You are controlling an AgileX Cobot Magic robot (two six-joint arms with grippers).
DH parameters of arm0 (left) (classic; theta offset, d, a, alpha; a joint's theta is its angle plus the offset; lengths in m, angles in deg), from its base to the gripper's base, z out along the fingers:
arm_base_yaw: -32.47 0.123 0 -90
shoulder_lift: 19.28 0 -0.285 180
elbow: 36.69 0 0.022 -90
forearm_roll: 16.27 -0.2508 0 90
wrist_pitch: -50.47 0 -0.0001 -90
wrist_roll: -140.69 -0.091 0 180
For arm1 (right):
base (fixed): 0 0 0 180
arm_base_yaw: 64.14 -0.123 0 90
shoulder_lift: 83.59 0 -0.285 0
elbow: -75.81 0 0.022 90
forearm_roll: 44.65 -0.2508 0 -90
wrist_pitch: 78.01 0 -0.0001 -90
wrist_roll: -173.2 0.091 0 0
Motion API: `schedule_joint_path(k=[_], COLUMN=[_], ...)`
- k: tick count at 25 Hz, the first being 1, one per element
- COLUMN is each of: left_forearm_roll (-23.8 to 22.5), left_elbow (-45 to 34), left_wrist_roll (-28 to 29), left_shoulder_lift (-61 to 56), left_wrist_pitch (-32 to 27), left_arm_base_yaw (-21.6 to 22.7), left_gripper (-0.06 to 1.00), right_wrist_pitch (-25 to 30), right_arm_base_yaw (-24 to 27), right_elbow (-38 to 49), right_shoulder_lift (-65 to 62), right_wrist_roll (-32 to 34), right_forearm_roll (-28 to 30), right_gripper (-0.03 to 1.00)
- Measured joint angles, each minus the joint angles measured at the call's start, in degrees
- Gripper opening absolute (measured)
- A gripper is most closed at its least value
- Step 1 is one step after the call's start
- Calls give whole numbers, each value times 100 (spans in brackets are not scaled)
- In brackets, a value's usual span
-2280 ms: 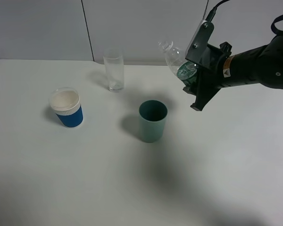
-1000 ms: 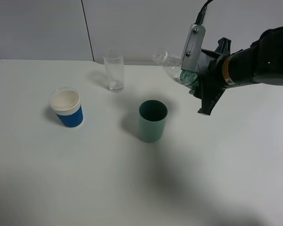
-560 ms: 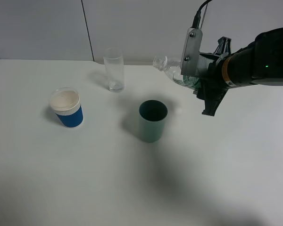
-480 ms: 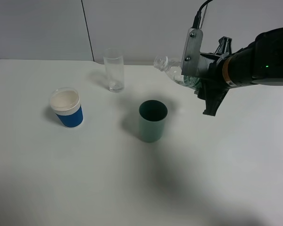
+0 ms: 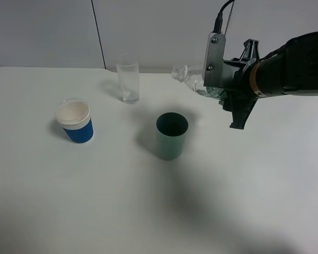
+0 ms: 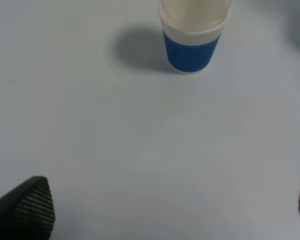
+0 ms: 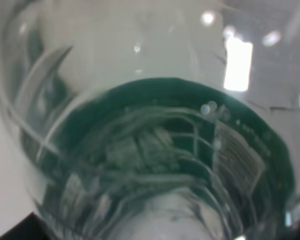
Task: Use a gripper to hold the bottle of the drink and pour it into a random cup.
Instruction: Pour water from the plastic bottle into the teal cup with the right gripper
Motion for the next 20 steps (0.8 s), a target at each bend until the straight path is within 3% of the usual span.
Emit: schedule_joint_path(k=[20], left_forearm_roll=[0], left_elbow=[0], left_wrist_roll=[0], left_shoulder_lift=[0], left_wrist_pitch=[0], left_arm_base_yaw=[0], left_gripper=[99], right_wrist_pitch=[393], right_arm_base_yaw=[-415], right_elbow=[0], right_shoulder_lift=[0], right_wrist_roll=[54], right_forearm_roll=[325], right_gripper=[54])
